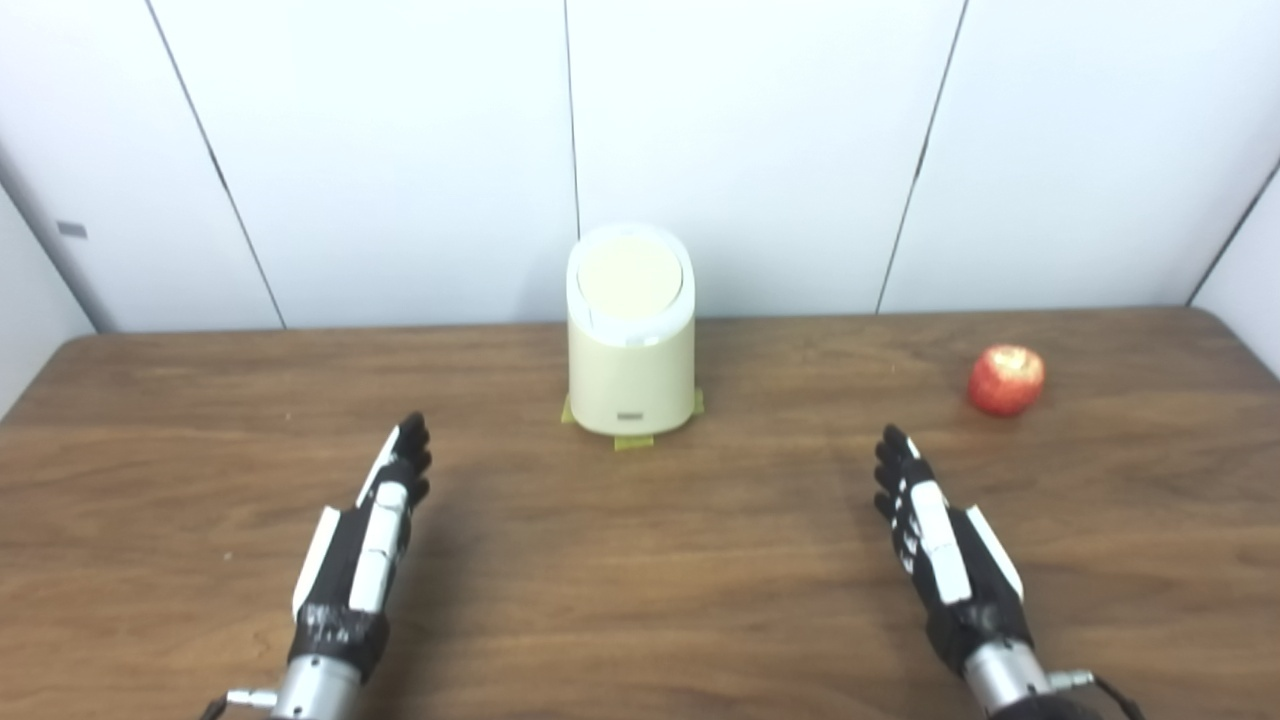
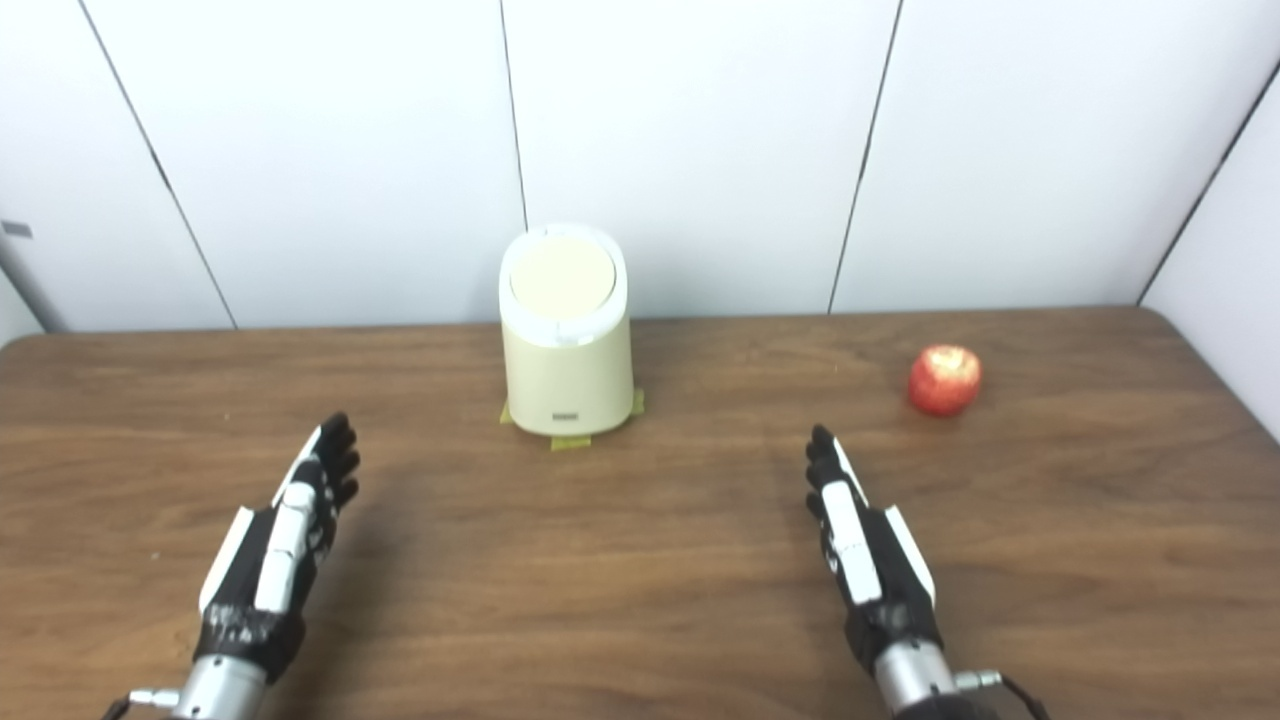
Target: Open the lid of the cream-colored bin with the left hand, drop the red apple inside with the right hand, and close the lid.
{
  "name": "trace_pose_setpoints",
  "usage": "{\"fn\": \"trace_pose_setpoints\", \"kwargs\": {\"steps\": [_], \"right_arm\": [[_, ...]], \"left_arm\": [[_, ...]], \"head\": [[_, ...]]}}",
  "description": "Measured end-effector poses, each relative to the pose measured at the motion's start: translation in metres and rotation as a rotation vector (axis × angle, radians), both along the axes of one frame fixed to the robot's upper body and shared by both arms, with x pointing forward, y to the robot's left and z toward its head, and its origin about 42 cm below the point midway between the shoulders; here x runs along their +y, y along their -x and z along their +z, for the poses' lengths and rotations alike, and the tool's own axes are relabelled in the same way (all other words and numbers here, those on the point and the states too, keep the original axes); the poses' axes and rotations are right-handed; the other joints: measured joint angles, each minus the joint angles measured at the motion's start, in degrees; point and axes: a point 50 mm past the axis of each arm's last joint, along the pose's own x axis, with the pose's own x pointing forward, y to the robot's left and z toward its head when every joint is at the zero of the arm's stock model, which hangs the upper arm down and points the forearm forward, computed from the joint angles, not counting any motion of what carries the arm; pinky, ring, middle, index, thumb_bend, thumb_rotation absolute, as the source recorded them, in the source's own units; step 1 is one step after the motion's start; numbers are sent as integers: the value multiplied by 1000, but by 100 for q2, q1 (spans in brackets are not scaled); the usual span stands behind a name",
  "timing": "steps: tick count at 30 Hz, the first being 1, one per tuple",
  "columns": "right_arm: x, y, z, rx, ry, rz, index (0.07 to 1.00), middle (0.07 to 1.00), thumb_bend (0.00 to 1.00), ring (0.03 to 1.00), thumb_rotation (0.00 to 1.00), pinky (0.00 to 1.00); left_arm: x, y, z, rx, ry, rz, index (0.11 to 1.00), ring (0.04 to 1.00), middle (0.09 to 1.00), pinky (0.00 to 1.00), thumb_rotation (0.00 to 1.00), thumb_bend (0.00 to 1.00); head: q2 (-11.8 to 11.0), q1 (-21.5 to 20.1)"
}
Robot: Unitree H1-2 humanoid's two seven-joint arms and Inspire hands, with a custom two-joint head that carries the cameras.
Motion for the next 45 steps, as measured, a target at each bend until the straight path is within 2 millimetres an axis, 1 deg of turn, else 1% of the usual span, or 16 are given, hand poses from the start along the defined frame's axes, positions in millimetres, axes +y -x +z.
{"fn": "trace_pose_setpoints", "kwargs": {"steps": [5, 7, 9, 11, 15, 16, 19, 21, 25, 27, 32, 34, 36, 39, 41, 45], "right_arm": [[0, 0, -3, -13, 20, 0, 1000, 1000, 528, 1000, 1000, 1000], [0, 0, -4, -19, 27, 0, 1000, 1000, 527, 1000, 1000, 1000], [-1, 0, -6, -25, 29, 1, 1000, 1000, 525, 1000, 1000, 1000], [-1, 0, -7, -28, 29, 2, 1000, 1000, 532, 1000, 1000, 1000], [0, 1, -10, -39, 45, 6, 1000, 1000, 516, 1000, 1000, 986], [0, 1, -10, -42, 51, 7, 1000, 1000, 505, 1000, 1000, 992], [-1, 2, -12, -50, 62, 5, 1000, 1000, 503, 1000, 1000, 988], [-1, 3, -13, -52, 69, -1, 1000, 1000, 545, 1000, 1000, 981], [-1, 3, -13, -52, 80, -4, 1000, 1000, 590, 1000, 999, 977], [-1, 3, -13, -52, 80, -5, 1000, 1000, 583, 1000, 994, 978], [-1, 3, -13, -55, 82, -5, 1000, 1000, 544, 1000, 999, 969], [0, 2, -13, -56, 84, -4, 1000, 1000, 541, 1000, 1000, 969], [1, 2, -13, -57, 94, -6, 1000, 1000, 540, 1000, 1000, 950], [1, 2, -13, -57, 108, -15, 1000, 1000, 516, 1000, 1000, 944], [1, 2, -13, -55, 121, -21, 1000, 1000, 508, 991, 1000, 922], [2, 2, -14, -40, 138, -29, 1000, 1000, 523, 990, 1000, 929]], "left_arm": [[0, 0, -1, 3, -9, 4, 1000, 1000, 1000, 1000, 954, 471], [-2, 0, -1, 4, -38, 8, 1000, 1000, 1000, 1000, 942, 482], [-2, 0, -1, 5, -62, 12, 1000, 1000, 1000, 1000, 893, 495], [-2, -1, -1, 11, -75, 16, 1000, 1000, 1000, 1000, 801, 518], [-3, -4, 1, 30, -109, 28, 1000, 995, 987, 1000, 716, 545], [-3, -5, 2, 29, -125, 35, 993, 979, 968, 988, 664, 569], [-5, -11, 12, 14, -175, 56, 990, 966, 958, 967, 596, 614], [-6, -19, 20, -2, -190, 55, 989, 953, 955, 947, 515, 671], [-5, -44, 44, -49, -215, 63, 970, 931, 940, 919, 459, 737], [-9, -60, 62, -102, -225, 70, 960, 923, 935, 898, 431, 778], [-25, -100, 101, -189, -244, 40, 964, 928, 939, 885, 340, 782], [-30, -113, 110, -185, -270, 37, 959, 921, 932, 872, 329, 798], [-34, -124, 114, -161, -334, 48, 953, 900, 917, 838, 369, 829], [-38, -139, 125, -138, -411, 66, 950, 884, 914, 801, 355, 839], [-42, -151, 133, -141, -424, 69, 946, 870, 923, 749, 336, 852], [-54, -175, 151, -148, -436, 62, 946, 868, 932, 718, 302, 861]], "head": [[-246, 9], [-246, 9], [-343, 18], [-404, 18], [-422, 0], [-440, -9], [-457, -26], [-457, -26], [-501, -44], [-510, -44], [-563, -53], [-563, -53], [-563, -61], [-563, -96], [-554, -132], [-554, -167]]}}
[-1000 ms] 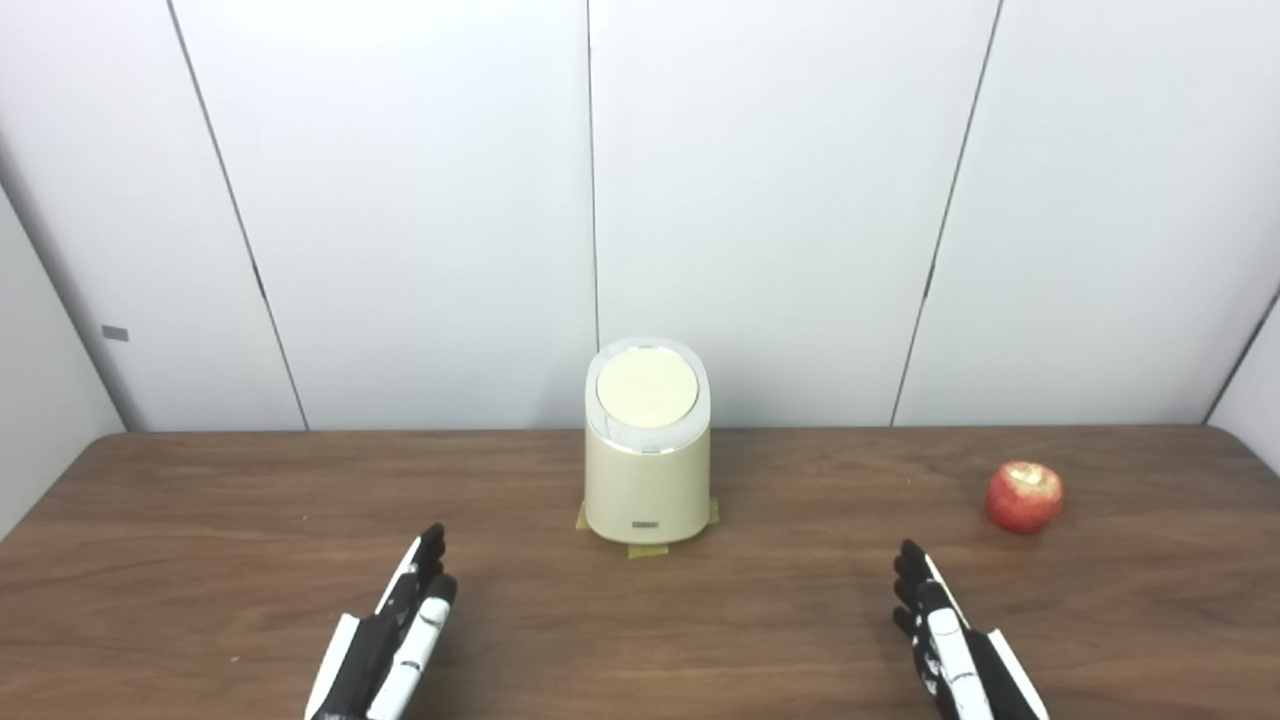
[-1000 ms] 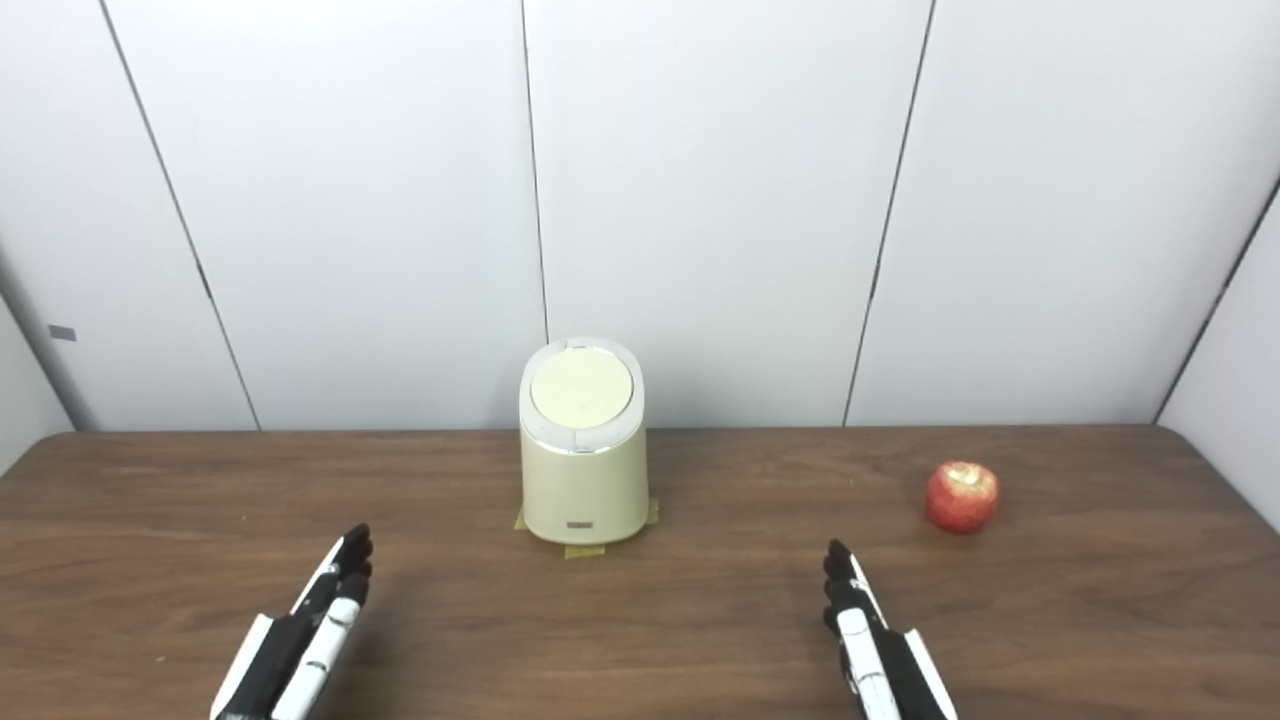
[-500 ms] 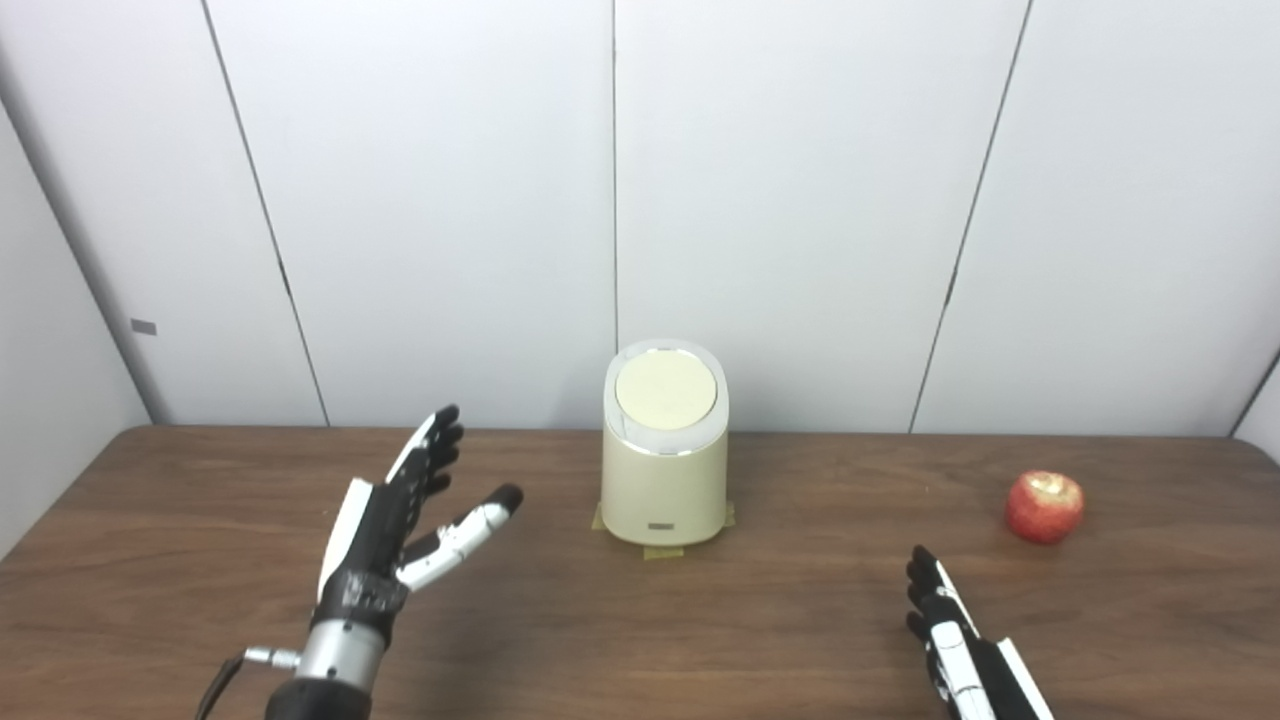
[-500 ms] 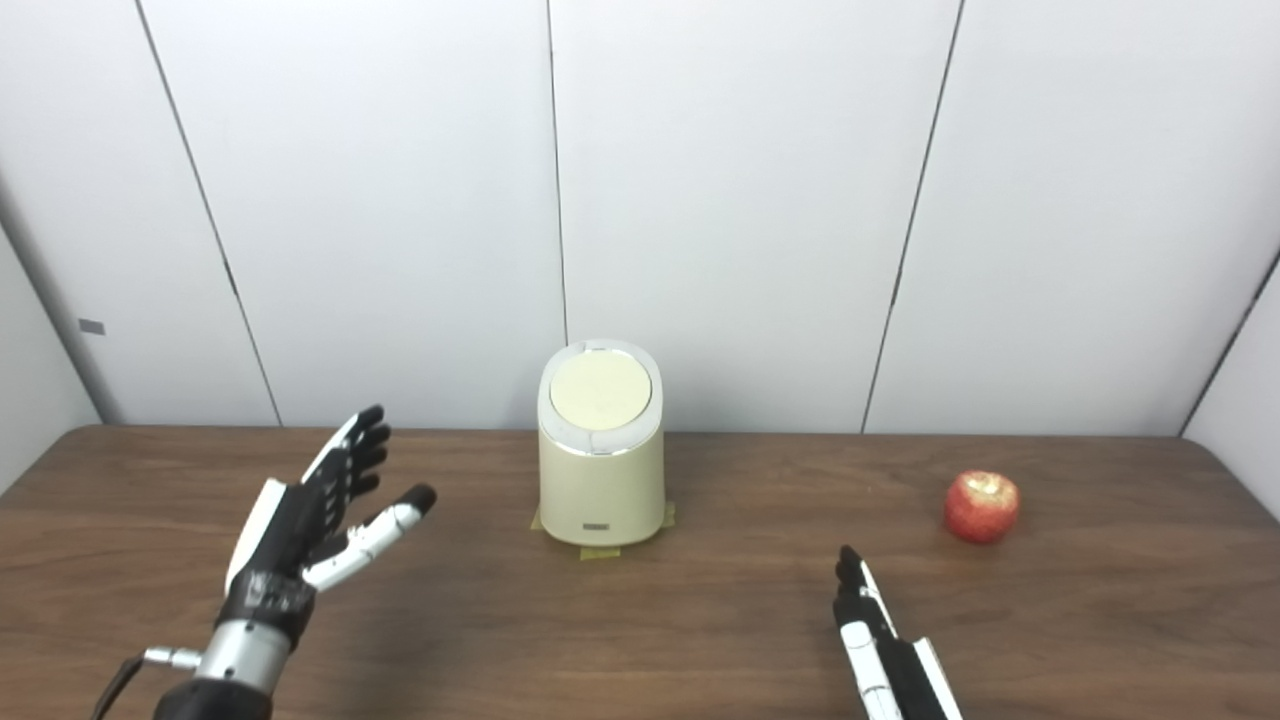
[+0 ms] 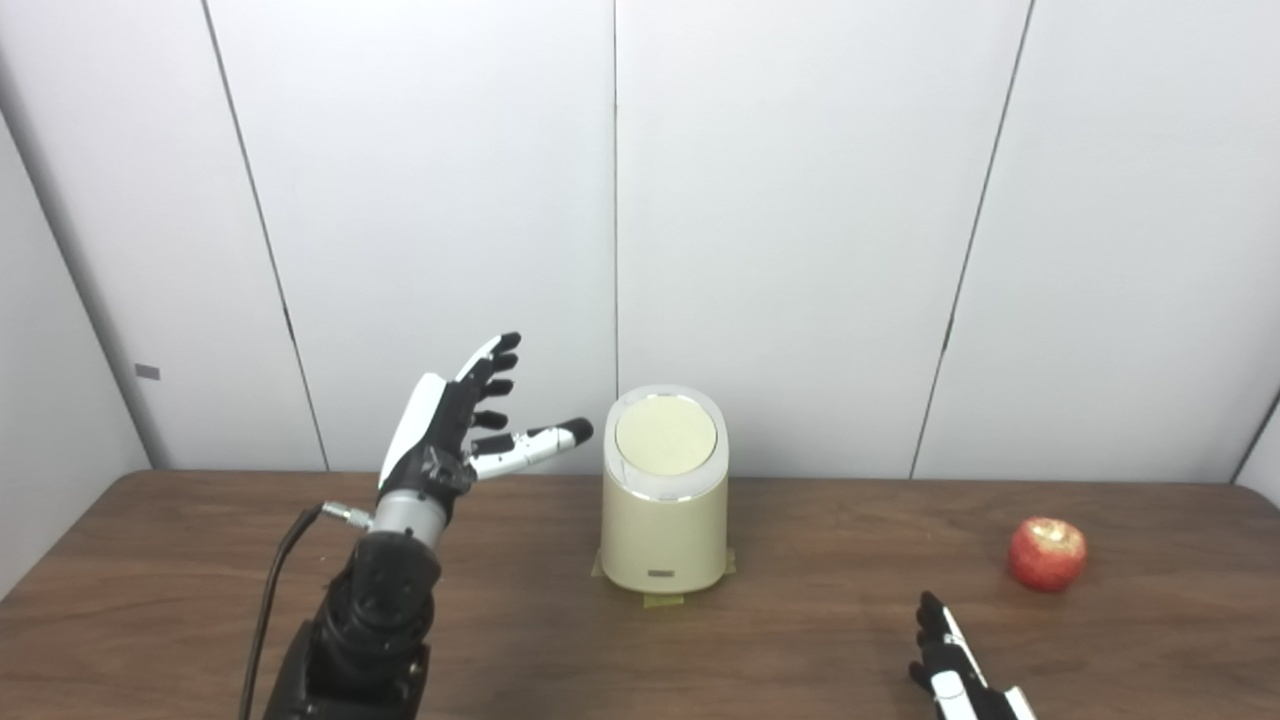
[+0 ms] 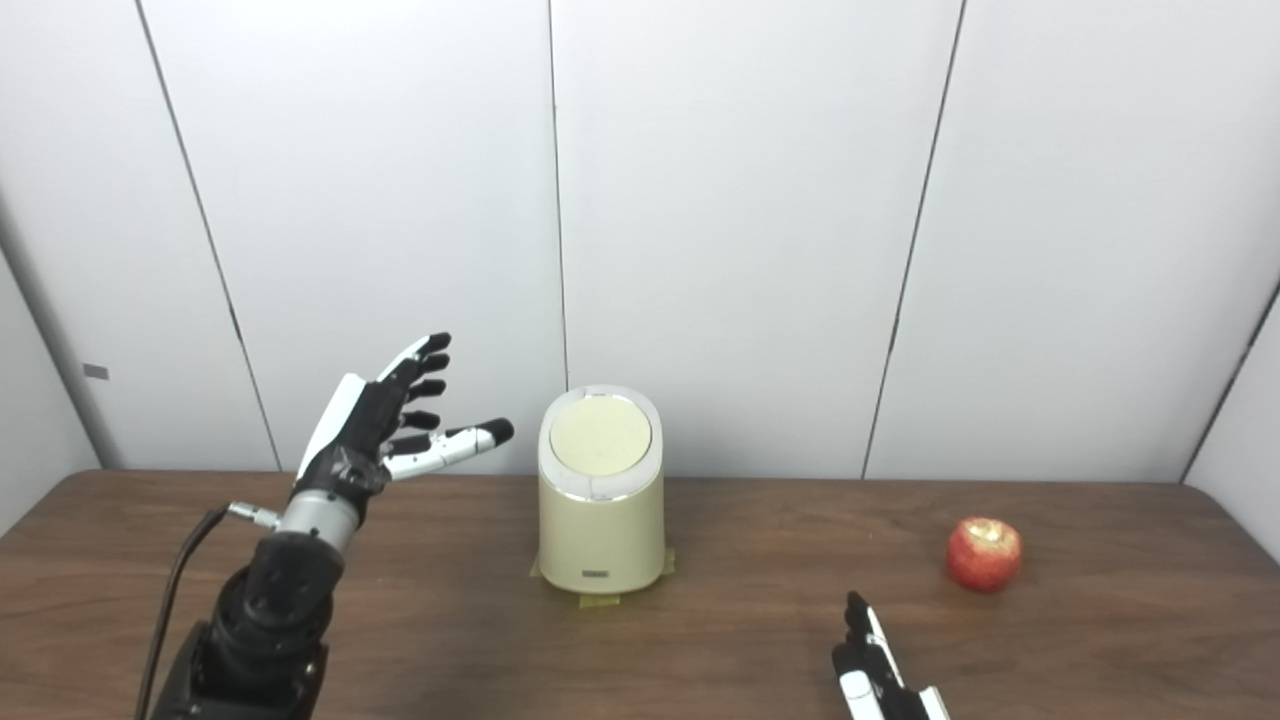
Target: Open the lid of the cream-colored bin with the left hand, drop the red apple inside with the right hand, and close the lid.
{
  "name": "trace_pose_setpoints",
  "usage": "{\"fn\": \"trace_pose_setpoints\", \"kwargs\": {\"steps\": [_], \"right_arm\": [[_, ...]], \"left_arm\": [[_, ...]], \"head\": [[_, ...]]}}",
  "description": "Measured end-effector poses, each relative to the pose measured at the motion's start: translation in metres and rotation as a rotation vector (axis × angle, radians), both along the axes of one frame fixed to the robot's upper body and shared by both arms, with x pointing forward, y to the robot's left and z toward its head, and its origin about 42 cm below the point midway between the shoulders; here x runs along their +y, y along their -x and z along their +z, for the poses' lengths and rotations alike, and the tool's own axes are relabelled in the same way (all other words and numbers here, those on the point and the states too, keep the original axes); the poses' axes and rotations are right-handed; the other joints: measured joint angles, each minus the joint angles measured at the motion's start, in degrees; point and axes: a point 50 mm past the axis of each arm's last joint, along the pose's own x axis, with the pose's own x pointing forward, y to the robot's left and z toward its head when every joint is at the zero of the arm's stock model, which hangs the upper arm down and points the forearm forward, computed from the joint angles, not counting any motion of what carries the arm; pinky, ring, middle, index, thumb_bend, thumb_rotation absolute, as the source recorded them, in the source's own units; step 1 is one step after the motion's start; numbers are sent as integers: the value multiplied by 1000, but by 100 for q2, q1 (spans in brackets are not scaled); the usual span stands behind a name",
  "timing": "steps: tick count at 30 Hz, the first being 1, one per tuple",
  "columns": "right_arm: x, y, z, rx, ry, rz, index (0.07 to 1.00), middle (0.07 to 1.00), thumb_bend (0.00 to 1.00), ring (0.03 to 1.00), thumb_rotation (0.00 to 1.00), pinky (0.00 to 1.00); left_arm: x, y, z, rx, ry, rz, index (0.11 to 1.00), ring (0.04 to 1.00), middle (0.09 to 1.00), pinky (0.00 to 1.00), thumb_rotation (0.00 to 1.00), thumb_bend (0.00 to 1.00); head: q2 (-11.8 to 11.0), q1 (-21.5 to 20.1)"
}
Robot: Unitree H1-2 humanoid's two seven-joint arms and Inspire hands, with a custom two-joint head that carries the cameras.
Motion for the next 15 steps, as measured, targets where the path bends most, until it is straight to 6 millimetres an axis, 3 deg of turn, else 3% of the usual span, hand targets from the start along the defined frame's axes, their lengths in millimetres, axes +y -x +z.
{"fn": "trace_pose_setpoints", "kwargs": {"steps": [8, 15], "right_arm": [[4, -1, 1, -3, -11, 8, 1000, 1000, 527, 999, 987, 953], [4, -1, 1, 4, -10, -3, 1000, 1000, 532, 996, 979, 946]], "left_arm": [[-26, -37, 7, 76, -26, -33, 951, 856, 939, 681, 226, 878], [-34, -61, 14, 137, -82, -16, 984, 993, 998, 865, 147, 865]], "head": [[17, -53], [53, -79]]}}
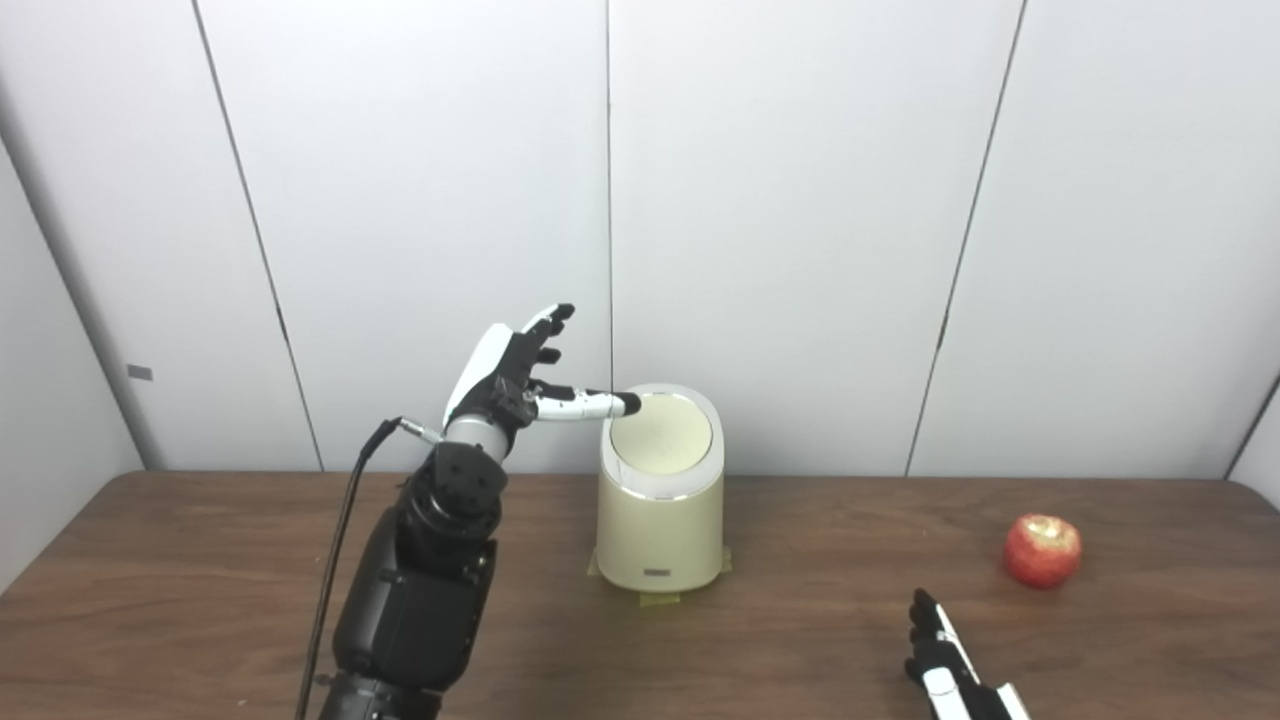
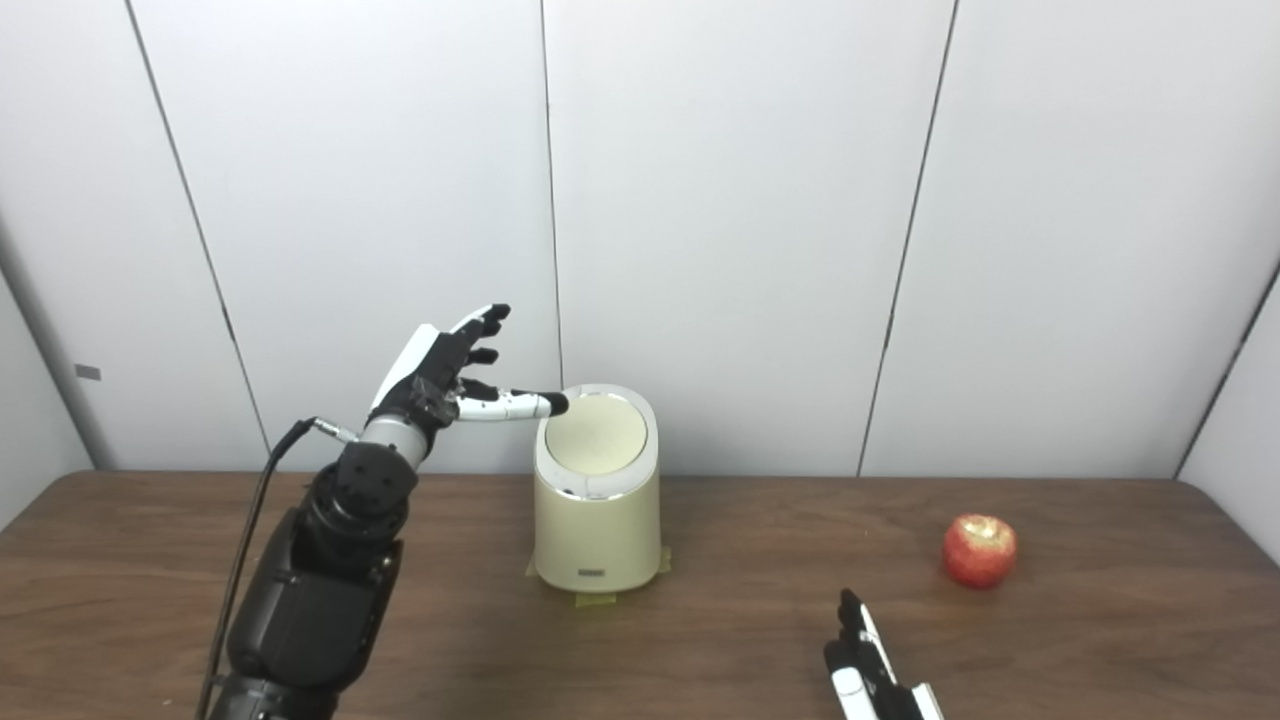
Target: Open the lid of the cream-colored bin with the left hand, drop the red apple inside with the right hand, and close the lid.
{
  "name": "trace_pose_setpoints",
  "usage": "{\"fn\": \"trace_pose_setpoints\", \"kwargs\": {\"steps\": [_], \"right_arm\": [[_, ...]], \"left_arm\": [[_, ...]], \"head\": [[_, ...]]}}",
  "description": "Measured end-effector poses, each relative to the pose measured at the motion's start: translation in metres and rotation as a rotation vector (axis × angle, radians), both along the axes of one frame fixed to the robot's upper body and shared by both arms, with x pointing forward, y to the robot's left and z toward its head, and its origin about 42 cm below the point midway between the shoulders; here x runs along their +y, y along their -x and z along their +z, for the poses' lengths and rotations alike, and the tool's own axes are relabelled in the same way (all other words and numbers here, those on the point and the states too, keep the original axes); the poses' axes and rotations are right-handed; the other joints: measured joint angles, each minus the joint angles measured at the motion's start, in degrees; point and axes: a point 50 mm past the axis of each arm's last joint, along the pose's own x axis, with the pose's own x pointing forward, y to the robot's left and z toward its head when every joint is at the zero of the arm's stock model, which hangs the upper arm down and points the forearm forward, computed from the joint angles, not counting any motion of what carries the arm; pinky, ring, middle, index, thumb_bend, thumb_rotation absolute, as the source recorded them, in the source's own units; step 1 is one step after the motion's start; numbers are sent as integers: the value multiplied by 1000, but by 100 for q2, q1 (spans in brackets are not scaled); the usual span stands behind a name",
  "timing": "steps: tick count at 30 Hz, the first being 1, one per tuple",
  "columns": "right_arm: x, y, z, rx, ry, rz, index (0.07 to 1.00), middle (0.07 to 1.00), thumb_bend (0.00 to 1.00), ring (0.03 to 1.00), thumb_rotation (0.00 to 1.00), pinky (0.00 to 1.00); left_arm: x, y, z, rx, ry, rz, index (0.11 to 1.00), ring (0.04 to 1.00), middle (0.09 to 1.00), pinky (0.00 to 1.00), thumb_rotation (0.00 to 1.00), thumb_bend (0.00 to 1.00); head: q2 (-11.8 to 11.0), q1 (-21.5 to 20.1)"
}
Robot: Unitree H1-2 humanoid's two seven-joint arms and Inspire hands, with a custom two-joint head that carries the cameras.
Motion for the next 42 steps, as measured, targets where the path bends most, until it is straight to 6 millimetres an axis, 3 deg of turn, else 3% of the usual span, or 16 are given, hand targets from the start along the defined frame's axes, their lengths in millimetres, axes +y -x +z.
{"fn": "trace_pose_setpoints", "kwargs": {"steps": [3, 8, 10, 18, 29, 42], "right_arm": [[1, 0, 0, 1, -5, 0, 1000, 1000, 530, 992, 981, 941], [3, 0, 2, -4, -7, 1, 1000, 1000, 516, 991, 999, 939], [4, 0, 3, -7, -8, 1, 1000, 998, 519, 988, 999, 934], [6, 0, 6, -3, -11, -19, 1000, 1000, 499, 984, 996, 911], [12, 0, 6, 4, -84, -15, 1000, 1000, 486, 998, 977, 936], [17, -1, 6, 7, -90, -4, 1000, 992, 516, 998, 963, 961]], "left_arm": [[-10, -5, 7, 5, -25, -13, 996, 1000, 1000, 893, 107, 870], [-30, -16, 4, 17, -144, -13, 955, 891, 958, 722, 121, 914], [-33, -19, -3, 7, -212, 2, 947, 875, 943, 710, 120, 918], [-27, -24, -16, -8, -331, 36, 938, 900, 953, 771, 106, 912], [-30, -24, -19, -80, -442, 6, 946, 972, 970, 964, 95, 912], [-36, -21, -24, -144, -562, -22, 951, 956, 960, 982, 102, 918]], "head": [[26, -9], [79, -35], [79, -35], [132, -44], [158, -150], [193, -158]]}}
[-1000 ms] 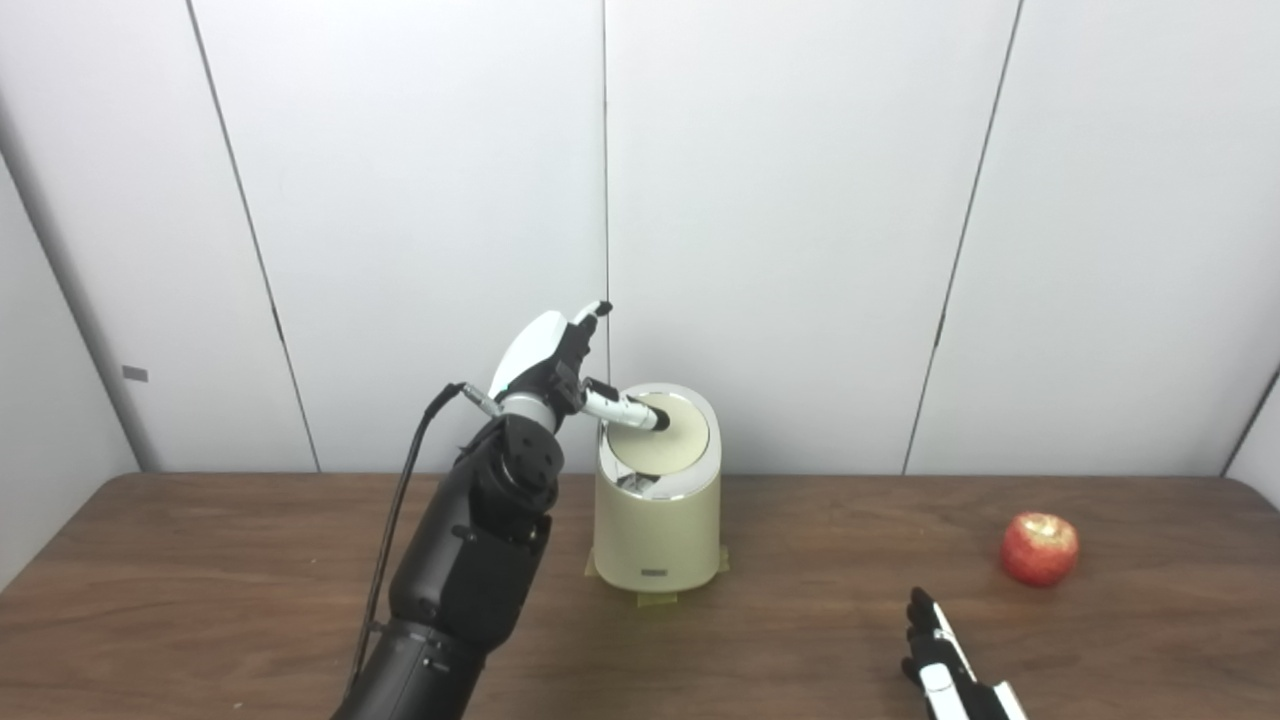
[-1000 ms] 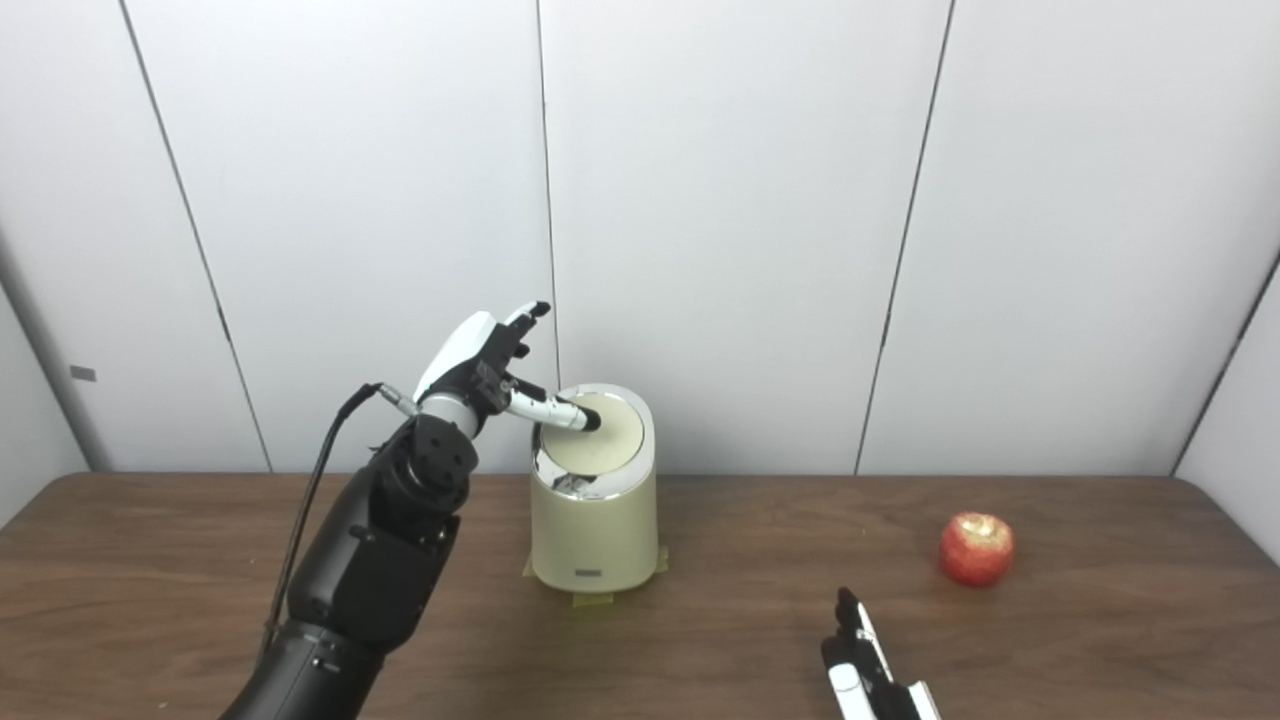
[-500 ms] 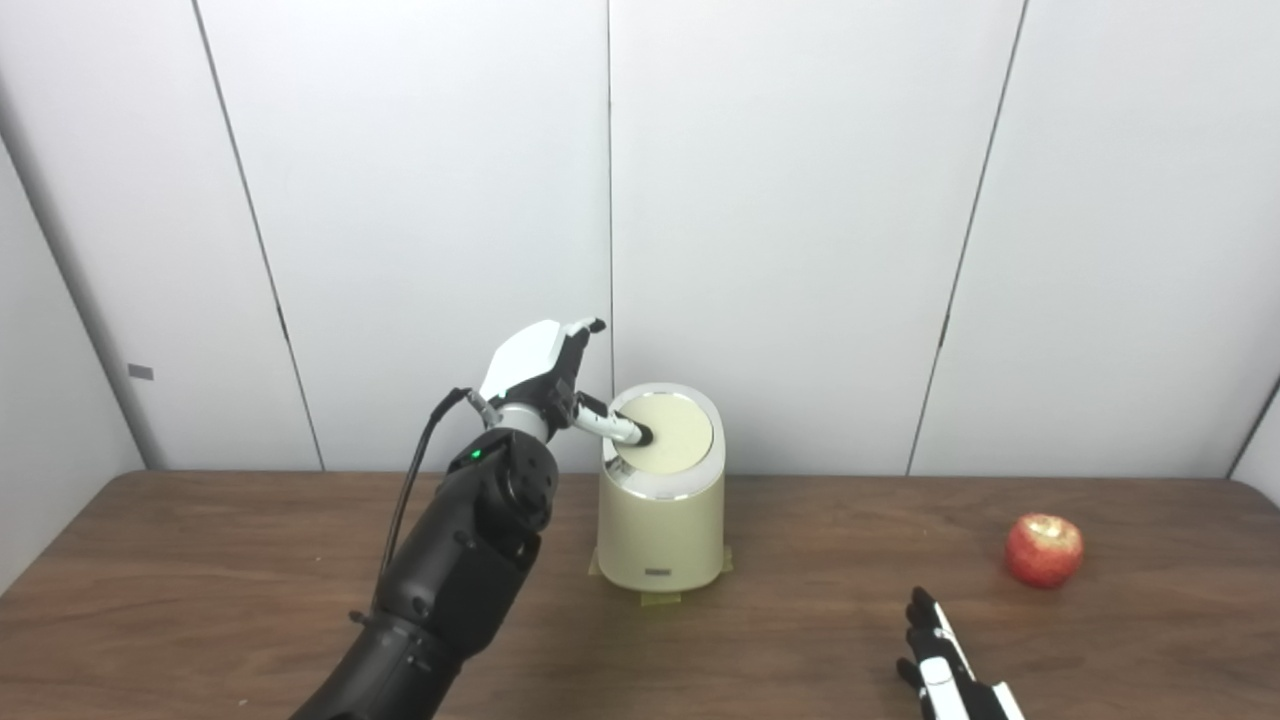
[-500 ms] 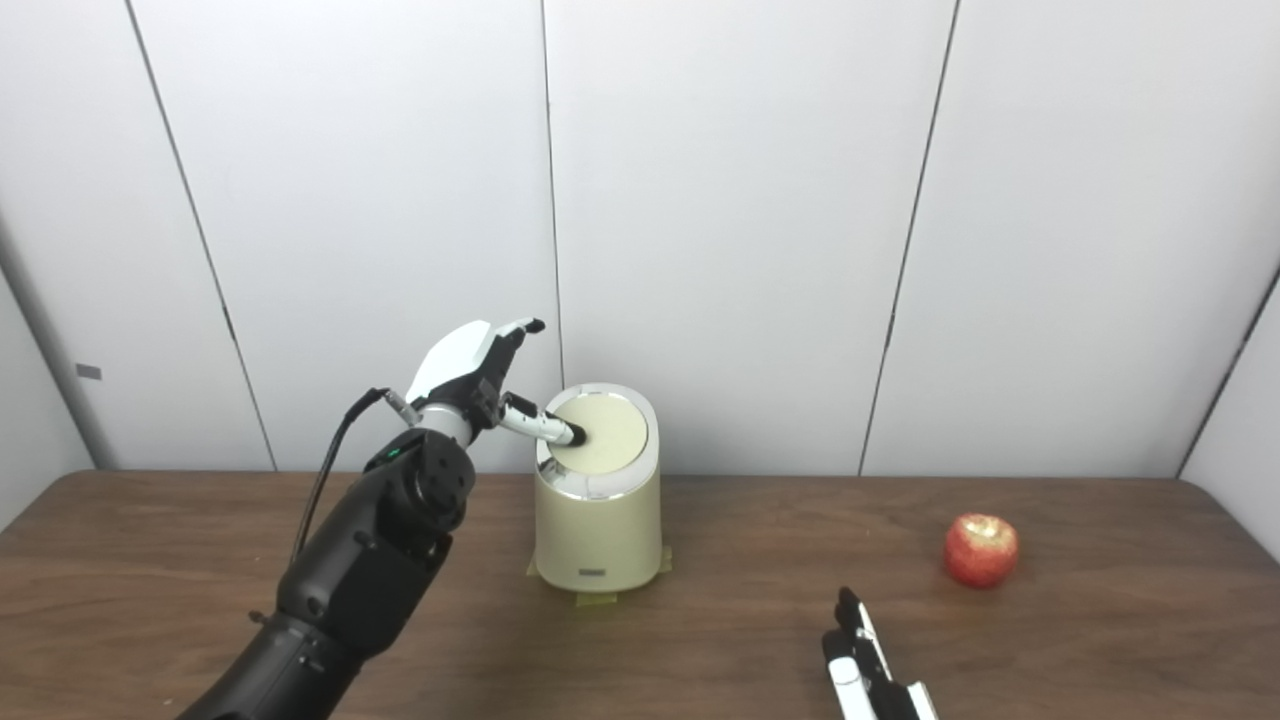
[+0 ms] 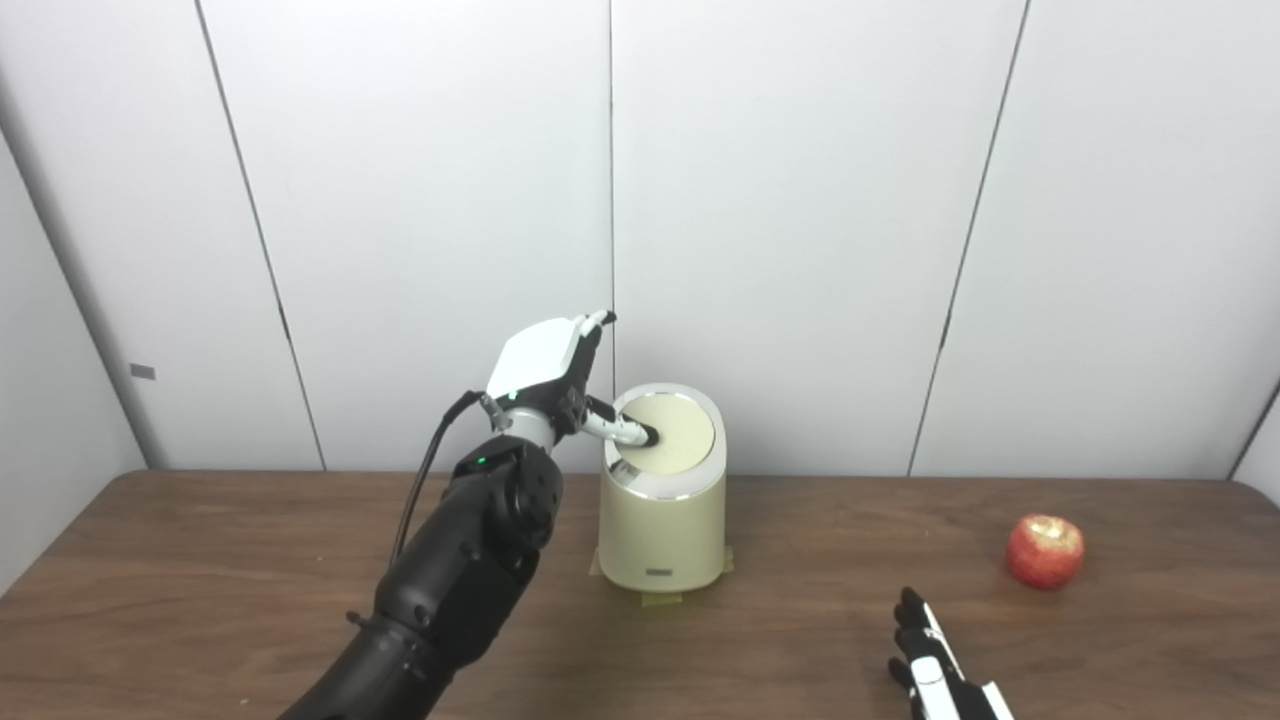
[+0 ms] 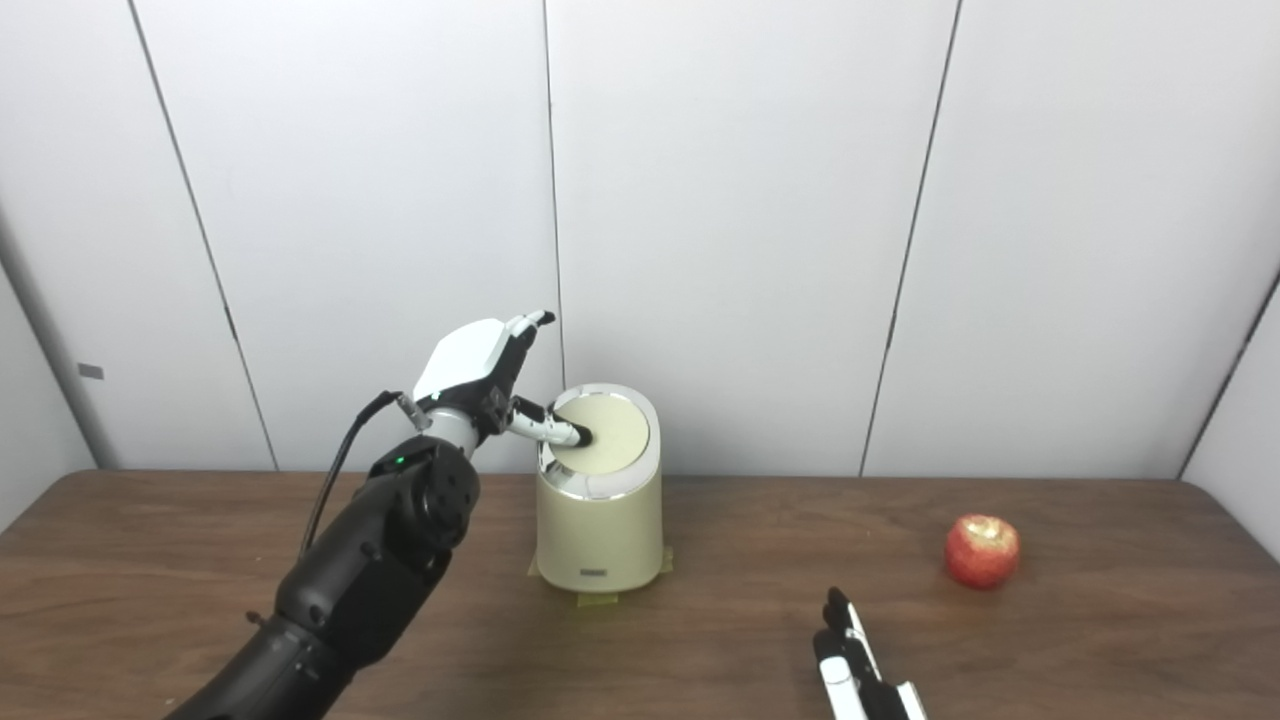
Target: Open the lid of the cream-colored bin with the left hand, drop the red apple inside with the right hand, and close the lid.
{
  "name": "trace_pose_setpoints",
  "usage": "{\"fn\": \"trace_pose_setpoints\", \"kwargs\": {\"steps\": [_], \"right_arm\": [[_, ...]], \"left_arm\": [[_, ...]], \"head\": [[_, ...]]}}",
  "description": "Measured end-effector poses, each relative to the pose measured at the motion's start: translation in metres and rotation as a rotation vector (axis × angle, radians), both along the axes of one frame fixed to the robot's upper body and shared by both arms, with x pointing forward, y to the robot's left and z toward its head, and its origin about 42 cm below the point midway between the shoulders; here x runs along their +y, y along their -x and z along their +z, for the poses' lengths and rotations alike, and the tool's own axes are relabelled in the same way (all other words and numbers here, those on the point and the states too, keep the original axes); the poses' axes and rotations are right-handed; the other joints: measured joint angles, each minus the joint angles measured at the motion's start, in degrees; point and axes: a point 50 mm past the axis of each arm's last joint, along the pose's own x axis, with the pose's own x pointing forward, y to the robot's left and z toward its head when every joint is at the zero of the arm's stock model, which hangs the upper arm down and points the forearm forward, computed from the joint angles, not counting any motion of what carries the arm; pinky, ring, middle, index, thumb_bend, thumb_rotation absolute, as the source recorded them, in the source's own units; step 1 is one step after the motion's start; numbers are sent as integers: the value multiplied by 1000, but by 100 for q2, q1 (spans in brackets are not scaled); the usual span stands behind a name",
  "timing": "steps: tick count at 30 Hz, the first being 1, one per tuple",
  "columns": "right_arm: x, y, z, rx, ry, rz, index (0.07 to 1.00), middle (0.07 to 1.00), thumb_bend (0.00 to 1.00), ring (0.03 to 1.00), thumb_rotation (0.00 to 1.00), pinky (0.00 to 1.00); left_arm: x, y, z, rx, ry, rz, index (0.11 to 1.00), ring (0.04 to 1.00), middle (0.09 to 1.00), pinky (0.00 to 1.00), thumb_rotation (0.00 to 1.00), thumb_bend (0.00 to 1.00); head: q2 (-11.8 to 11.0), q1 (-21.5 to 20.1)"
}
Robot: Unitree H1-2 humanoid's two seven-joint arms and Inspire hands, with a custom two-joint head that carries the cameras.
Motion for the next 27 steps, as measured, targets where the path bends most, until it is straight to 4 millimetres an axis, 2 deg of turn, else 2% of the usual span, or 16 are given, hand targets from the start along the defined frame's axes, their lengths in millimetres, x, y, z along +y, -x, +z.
{"fn": "trace_pose_setpoints", "kwargs": {"steps": [11, 18, 21, 24, 27], "right_arm": [[2, 0, 1, 10, 3, -3, 1000, 980, 529, 987, 951, 943], [2, -1, 2, 16, 8, -5, 1000, 985, 514, 988, 949, 948], [3, -1, 2, 15, 5, -4, 1000, 984, 516, 989, 946, 950], [3, -1, 3, 14, 4, -3, 1000, 984, 520, 990, 945, 945], [4, -1, 4, 13, -7, 4, 1000, 982, 534, 992, 924, 956]], "left_arm": [[-10, 4, -3, -83, -246, -62, 961, 967, 963, 1000, 72, 985], [-11, 5, -2, -71, -269, -75, 957, 956, 964, 1000, 66, 943], [-8, 4, 2, -32, -206, -61, 948, 960, 958, 1000, 39, 922], [-5, 4, 8, 50, -43, -17, 921, 939, 936, 950, 156, 825], [0, 9, 19, 91, 90, -15, 903, 920, 940, 841, 361, 671]], "head": [[-44, -18], [-18, -44], [-18, -62], [0, -88], [26, -105]]}}
